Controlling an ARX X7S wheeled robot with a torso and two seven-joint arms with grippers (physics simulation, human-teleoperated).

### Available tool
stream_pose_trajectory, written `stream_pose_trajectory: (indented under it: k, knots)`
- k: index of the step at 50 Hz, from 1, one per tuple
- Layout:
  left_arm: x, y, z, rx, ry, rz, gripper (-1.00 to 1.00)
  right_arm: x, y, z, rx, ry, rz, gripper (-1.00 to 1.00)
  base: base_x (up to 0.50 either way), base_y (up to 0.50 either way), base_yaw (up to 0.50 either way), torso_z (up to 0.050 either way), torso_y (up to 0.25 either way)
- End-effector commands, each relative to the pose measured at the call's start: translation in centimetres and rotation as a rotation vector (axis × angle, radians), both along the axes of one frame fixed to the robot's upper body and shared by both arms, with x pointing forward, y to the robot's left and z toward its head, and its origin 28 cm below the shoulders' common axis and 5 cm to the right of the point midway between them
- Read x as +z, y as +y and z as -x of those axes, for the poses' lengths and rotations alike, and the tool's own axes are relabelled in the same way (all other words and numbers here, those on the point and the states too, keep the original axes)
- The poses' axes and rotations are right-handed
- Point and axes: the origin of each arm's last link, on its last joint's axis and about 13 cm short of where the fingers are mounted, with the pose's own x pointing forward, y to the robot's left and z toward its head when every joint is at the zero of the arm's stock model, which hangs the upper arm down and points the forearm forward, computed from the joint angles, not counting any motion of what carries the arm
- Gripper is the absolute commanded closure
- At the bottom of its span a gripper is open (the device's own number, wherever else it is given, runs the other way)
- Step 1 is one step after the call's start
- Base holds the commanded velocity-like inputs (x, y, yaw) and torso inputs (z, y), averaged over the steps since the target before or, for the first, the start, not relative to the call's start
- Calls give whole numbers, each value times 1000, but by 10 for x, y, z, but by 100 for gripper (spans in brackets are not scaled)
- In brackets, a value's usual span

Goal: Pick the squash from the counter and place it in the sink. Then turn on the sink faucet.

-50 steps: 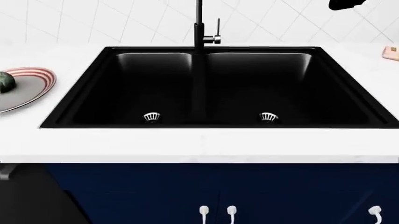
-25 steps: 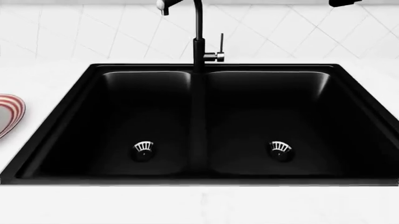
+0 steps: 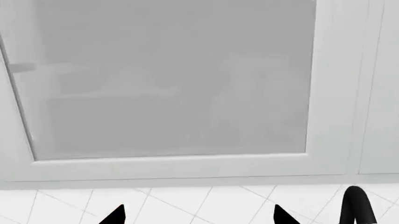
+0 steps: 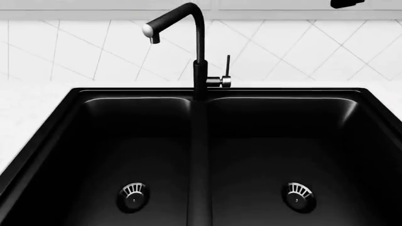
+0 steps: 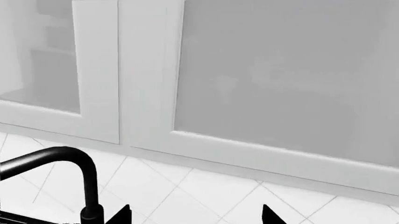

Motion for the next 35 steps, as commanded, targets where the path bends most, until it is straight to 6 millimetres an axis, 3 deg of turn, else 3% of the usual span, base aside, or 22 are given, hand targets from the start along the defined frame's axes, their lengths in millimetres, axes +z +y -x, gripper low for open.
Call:
stream_pose_trajectory:
  k: [1,6,11,28,35]
  knots:
    - [0,0,-1,-3,0,3,-100,0,-1,-1,1,1,-1,-100,500,0,0,0,12]
    - [-1,0,-1,-2,2,1,-100,0,-1,-1,-4,-3,3,-100,500,0,0,0,0]
    - [-3,-1,-2,-4,3,0,-100,0,-1,0,-10,-22,13,-100,0,32,0,0,0]
    - [-4,0,-2,-3,3,-5,-100,-2,-1,-2,-8,-16,16,-100,0,500,0,0,0]
    - [-4,0,-2,-3,4,-5,-100,-1,-1,-2,-6,-24,4,-100,0,31,0,0,0]
